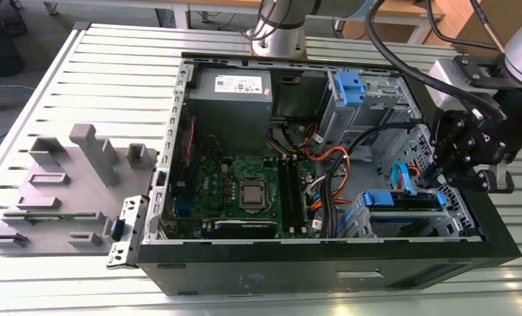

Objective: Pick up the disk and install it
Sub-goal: 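Insert the second disk wire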

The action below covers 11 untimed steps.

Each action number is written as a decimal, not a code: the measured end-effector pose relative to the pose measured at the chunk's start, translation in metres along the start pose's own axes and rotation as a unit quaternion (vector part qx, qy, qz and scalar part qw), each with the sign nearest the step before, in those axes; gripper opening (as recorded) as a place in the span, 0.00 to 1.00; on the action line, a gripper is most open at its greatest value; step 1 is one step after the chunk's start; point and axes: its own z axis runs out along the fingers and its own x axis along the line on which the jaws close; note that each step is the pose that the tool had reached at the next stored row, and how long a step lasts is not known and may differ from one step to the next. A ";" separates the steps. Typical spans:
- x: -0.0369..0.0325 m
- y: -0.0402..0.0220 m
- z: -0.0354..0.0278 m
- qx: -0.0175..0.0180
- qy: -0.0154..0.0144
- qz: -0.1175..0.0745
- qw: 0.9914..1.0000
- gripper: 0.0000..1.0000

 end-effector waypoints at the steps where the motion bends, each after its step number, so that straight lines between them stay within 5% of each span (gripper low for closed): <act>1: 0.0011 0.0000 0.0000 0.000 0.000 0.000 1.000 0.16; 11: 0.0087 -0.0004 0.0000 0.000 0.000 0.000 1.000 0.16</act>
